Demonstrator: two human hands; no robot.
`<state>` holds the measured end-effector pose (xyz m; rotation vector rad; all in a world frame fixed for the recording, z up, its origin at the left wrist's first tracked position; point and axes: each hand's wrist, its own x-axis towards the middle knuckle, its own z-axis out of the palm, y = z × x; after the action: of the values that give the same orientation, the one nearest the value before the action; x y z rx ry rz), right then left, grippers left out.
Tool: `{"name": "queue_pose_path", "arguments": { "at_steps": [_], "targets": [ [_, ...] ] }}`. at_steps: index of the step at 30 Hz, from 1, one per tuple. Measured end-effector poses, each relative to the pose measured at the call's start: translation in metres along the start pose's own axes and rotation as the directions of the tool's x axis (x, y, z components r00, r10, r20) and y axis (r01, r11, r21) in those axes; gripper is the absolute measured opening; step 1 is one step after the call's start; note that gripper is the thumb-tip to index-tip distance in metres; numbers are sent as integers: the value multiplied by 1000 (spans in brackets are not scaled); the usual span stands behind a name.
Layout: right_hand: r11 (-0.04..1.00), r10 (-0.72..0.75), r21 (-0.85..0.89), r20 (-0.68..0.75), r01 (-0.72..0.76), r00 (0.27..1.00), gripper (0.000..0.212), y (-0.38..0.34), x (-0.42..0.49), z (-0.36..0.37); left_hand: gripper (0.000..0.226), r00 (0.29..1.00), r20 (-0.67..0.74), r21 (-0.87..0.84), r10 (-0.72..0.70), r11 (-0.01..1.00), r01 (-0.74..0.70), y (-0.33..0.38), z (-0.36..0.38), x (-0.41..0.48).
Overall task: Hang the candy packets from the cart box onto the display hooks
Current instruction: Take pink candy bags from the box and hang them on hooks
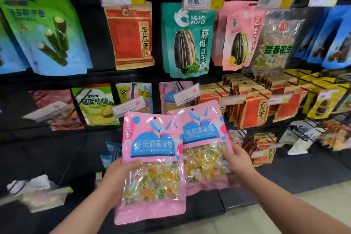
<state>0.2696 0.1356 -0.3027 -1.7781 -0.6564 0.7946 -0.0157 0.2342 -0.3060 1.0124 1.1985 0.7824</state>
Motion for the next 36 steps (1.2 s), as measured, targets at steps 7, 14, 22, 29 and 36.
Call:
{"name": "queue_pose_path", "arguments": {
  "at_steps": [7, 14, 22, 29, 36],
  "targets": [
    [999, -46, -16, 54, 47, 997, 10, -3, 40, 8, 22, 998, -62, -28, -21, 999, 19, 3, 12, 5],
    [999, -4, 47, 146, -2, 989, 18, 6, 57, 11, 25, 994, -100, -44, -47, 998, 42, 0, 18, 12],
    [996, 12, 84, 134, -24, 991, 6, 12, 65, 15, 29, 994, -87, -41, -69, 997, 65, -5, 17, 18],
    [998, 37, 44, 93, -41, 995, 16, -4, 95, 33, 24, 995, -96, -58, -41, 998, 36, -2, 18, 17],
    [991, 131, -59, 134, -124, 982, 30, 7, 151, 52, 23, 994, -90, -70, -60, 996, 53, -10, 28, 23]
  ]
}}
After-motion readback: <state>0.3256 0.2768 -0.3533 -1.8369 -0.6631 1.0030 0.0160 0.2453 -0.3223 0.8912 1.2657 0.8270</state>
